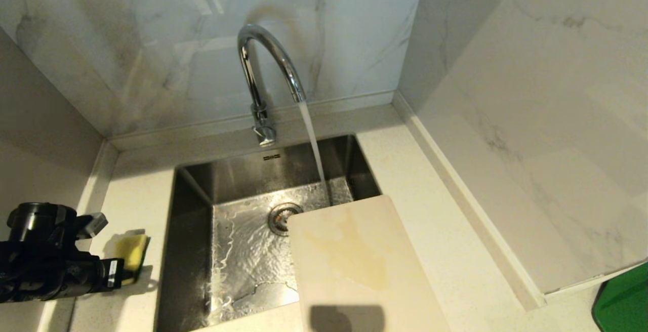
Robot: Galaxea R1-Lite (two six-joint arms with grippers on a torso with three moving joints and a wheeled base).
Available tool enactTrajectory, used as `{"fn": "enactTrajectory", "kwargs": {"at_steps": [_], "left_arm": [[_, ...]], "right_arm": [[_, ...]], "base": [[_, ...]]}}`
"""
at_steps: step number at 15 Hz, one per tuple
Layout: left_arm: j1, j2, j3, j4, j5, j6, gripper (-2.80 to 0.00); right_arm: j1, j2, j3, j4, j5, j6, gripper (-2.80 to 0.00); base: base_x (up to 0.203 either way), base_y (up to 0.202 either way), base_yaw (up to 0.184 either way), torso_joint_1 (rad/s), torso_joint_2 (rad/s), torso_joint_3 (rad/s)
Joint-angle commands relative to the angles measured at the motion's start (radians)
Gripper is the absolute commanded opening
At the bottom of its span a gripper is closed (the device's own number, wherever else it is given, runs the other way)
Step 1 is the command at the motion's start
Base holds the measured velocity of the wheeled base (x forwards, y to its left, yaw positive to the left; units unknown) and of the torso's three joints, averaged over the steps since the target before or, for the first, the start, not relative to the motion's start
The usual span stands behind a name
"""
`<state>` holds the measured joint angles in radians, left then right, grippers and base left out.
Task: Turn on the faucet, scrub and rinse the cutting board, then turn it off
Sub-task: Pick up the cleaning cloth, then pick up the cutting board
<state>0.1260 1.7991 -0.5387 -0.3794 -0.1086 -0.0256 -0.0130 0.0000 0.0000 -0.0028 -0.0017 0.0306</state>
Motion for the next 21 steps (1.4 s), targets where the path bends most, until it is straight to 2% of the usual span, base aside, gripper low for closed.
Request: {"fn": "enactTrajectory", "kwargs": {"at_steps": [1, 7, 12, 15, 21], "left_arm": [[0.001, 0.000, 0.001, -0.003, 0.000, 0.000, -2.80], [-0.005, -0.079, 0.049, -0.018, -0.017, 0.009, -2.80], [-0.022, -0.287, 0.130, -0.019, -0.056, 0.110, -2.80], [-0.051, -0.413, 0.150, -0.009, -0.052, 0.106, -2.80], [-0.058, -0.711, 0.211, -0.009, -0.056, 0.104, -2.80]], "right_arm": [[0.000, -0.002, 0.000, 0.000, 0.000, 0.000, -2.80], [0.001, -0.002, 0.000, 0.000, 0.000, 0.000, -2.80], [0.001, -0.002, 0.000, 0.000, 0.000, 0.000, -2.80], [0.001, -0.002, 0.000, 0.000, 0.000, 0.000, -2.80], [0.000, -0.002, 0.000, 0.000, 0.000, 0.000, -2.80]], "base": [[0.000, 0.000, 0.000, 0.000, 0.00, 0.000], [0.000, 0.000, 0.000, 0.000, 0.00, 0.000], [0.000, 0.000, 0.000, 0.000, 0.00, 0.000], [0.000, 0.000, 0.000, 0.000, 0.00, 0.000], [0.000, 0.000, 0.000, 0.000, 0.00, 0.000]]}}
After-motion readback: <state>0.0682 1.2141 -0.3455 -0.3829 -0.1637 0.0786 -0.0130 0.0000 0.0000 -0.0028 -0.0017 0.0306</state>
